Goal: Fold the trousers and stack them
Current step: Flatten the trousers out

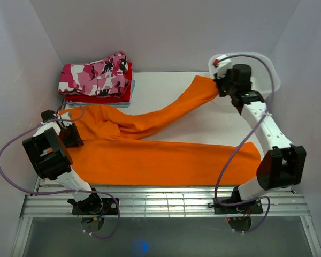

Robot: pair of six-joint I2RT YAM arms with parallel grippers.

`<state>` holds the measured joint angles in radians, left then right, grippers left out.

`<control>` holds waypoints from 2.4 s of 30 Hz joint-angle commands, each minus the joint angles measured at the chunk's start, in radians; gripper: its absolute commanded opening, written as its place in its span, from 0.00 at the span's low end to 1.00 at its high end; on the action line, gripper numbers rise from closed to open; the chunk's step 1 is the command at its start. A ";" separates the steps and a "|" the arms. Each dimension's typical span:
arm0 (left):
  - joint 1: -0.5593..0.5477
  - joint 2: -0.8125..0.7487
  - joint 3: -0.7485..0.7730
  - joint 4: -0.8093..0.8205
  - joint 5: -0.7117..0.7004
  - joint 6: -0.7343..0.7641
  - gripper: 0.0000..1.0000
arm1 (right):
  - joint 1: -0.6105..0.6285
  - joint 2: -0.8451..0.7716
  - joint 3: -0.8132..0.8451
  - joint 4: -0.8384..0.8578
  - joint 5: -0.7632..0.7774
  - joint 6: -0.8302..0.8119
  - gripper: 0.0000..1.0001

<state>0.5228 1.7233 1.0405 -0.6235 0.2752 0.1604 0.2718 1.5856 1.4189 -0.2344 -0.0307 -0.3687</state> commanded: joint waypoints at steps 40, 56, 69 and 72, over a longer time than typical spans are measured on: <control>0.075 0.067 -0.057 0.024 0.025 0.070 0.36 | -0.568 -0.658 -0.357 -0.363 0.021 0.264 0.08; 0.072 -0.231 0.042 -0.192 0.347 0.336 0.69 | -0.654 -0.194 -0.172 -0.603 -0.350 -0.184 0.95; -0.134 -0.269 0.010 -0.218 0.389 0.417 0.62 | -0.643 -0.177 -0.482 -0.491 -0.290 -0.351 0.69; -0.280 -0.297 -0.005 -0.084 0.354 0.329 0.59 | -0.643 -0.165 -0.453 -0.402 -0.325 -0.346 0.63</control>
<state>0.3695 1.5036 1.0512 -0.8429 0.6056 0.5480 -0.3710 1.4487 0.9199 -0.7883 -0.3206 -0.6758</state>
